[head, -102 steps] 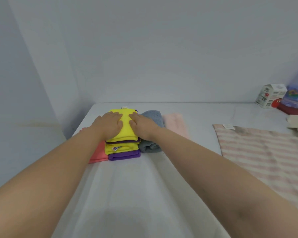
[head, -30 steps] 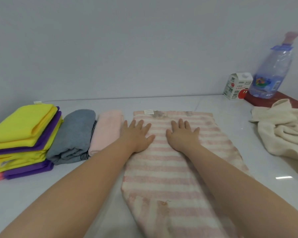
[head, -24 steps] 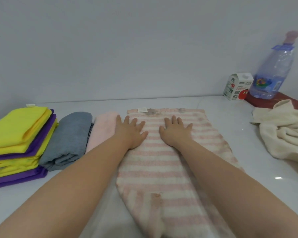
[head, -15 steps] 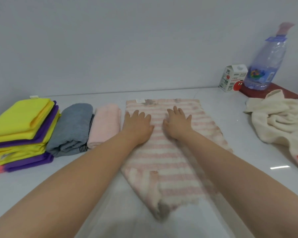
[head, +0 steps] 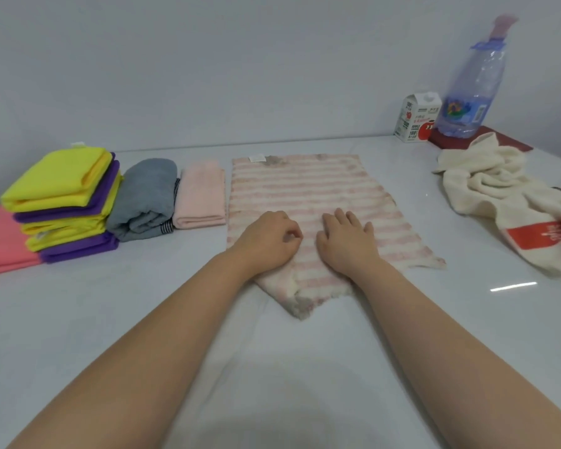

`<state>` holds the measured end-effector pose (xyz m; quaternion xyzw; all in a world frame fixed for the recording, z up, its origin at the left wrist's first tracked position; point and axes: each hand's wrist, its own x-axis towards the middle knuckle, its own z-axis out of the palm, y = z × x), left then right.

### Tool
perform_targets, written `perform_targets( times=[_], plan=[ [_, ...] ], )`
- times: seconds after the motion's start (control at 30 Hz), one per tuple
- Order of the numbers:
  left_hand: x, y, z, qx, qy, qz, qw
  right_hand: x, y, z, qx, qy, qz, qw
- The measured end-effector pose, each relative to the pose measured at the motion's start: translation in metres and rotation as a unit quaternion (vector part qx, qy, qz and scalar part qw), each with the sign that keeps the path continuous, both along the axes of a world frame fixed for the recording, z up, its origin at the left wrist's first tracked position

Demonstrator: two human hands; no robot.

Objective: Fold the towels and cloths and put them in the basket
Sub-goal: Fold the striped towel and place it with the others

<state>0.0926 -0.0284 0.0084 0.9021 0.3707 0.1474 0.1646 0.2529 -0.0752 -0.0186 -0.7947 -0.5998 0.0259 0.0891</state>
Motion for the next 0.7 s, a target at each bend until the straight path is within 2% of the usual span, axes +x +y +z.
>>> perform_targets(
  times=[0.17,0.3,0.4,0.43,0.47,0.53,0.6,0.67,0.7],
  plan=[
    [-0.008,-0.016,0.009,-0.064,-0.005,-0.018,0.998,0.001,0.000,0.002,0.002,0.002,-0.009,1.000],
    [-0.010,-0.021,0.027,-0.149,0.057,-0.029,0.987,0.000,-0.001,0.003,0.001,0.002,-0.018,1.000],
    [-0.019,-0.027,0.045,-0.331,0.154,-0.045,0.930,0.001,-0.002,0.005,-0.008,0.004,-0.007,1.000],
    [-0.023,-0.026,0.050,-0.357,0.175,-0.054,0.916,0.002,-0.002,0.006,-0.018,0.006,0.000,1.000],
    [-0.025,-0.025,0.052,-0.354,0.175,-0.058,0.917,0.003,-0.003,0.007,-0.025,0.008,0.005,1.000],
    [-0.021,-0.022,0.048,-0.269,0.111,-0.024,0.956,0.004,-0.004,0.010,-0.017,0.010,0.006,1.000],
    [-0.011,-0.019,0.035,-0.088,0.047,0.035,0.994,0.004,-0.006,0.011,-0.001,0.010,-0.006,1.000],
    [-0.006,-0.015,0.013,0.043,0.081,0.043,0.995,0.004,-0.007,0.011,-0.019,-0.004,-0.003,1.000],
    [-0.005,-0.014,0.003,0.062,0.121,0.038,0.990,0.004,-0.008,0.009,-0.040,-0.015,0.003,0.999]
  ],
)
